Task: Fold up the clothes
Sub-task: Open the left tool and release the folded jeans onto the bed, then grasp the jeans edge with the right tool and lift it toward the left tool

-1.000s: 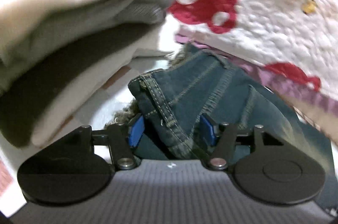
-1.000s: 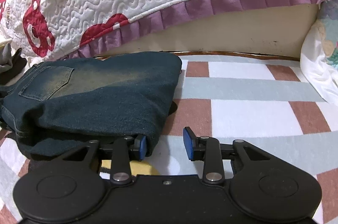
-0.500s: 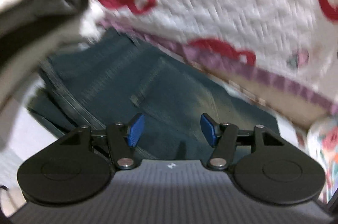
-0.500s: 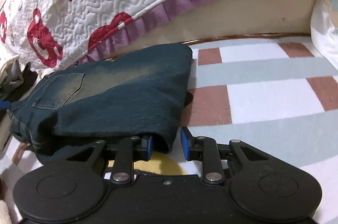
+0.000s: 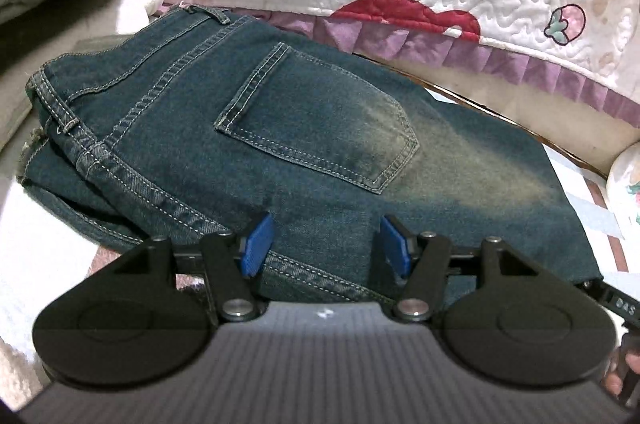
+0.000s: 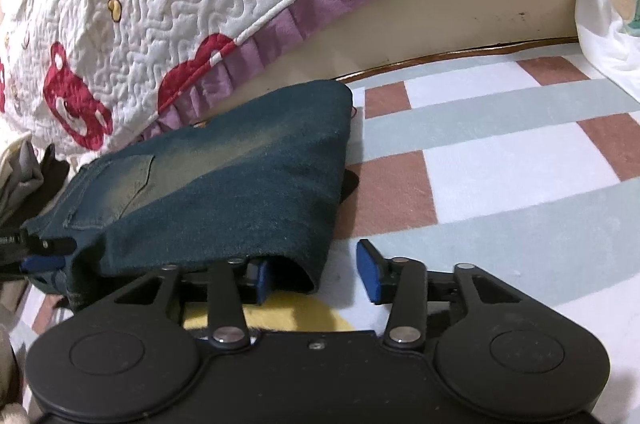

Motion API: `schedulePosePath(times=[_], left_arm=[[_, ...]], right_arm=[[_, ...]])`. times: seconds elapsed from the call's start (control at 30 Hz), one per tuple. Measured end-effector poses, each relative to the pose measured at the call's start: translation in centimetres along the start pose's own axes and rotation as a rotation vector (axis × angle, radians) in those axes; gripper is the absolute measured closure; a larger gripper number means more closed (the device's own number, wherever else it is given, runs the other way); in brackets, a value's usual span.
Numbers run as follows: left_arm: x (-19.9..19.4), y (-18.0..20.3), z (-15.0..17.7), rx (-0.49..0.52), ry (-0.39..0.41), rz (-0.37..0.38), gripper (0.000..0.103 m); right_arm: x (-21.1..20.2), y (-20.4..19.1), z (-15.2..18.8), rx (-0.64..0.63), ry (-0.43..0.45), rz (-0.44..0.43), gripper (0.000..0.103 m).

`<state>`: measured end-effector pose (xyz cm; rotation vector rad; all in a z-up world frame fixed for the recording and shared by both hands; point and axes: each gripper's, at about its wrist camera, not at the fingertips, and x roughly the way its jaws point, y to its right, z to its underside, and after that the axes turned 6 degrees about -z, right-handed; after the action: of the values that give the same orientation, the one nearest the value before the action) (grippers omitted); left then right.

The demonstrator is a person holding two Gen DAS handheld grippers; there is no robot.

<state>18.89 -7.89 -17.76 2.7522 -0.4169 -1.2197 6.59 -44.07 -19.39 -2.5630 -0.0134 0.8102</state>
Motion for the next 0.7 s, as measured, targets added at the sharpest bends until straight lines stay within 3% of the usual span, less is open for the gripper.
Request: schedulePosePath(times=[0.13, 0.17, 0.2, 0.23, 0.3, 0.37, 0.43, 0.57, 0.7], left_arm=[[0.0, 0.1, 0.3, 0.024, 0.009, 0.002, 0.042], [0.0, 0.2, 0.4, 0.036, 0.013, 0.001, 0.042], [-0.1, 0.3, 0.4, 0.048, 0.017, 0.000, 0.042], [-0.1, 0.4, 0.5, 0.060, 0.021, -0.001, 0.042], [-0.1, 0.6, 0.7, 0.094, 0.034, -0.003, 0.042], [-0.2, 0.9, 0.9, 0.137, 0.038, -0.006, 0.043], [-0.4, 1.3, 1.0, 0.183, 0.036, -0.008, 0.043], [-0.8, 1.6, 0.7, 0.226, -0.002, 0.014, 0.051], [-2.0, 1.5, 0.3, 0.173, -0.041, 0.126, 0.065]], right_arm=[[2.0, -1.0, -0.9, -0.100, -0.019, -0.048, 0.049], [2.2, -1.3, -1.2, -0.132, -0.018, -0.055, 0.054], [2.4, -1.6, -1.5, -0.165, -0.016, -0.060, 0.075], [2.4, -1.8, -1.8, -0.180, -0.007, -0.052, 0.086], [1.4, -1.6, -3.0, -0.103, 0.037, -0.072, 0.093], [-0.3, -2.0, -4.1, -0.028, 0.110, -0.108, 0.094], [-1.9, -3.5, -5.4, -0.030, 0.171, -0.143, 0.094], [-4.3, -9.4, -7.2, -0.224, 0.274, -0.215, 0.094], [-6.2, -13.1, -8.6, -0.281, 0.323, -0.285, 0.094]])
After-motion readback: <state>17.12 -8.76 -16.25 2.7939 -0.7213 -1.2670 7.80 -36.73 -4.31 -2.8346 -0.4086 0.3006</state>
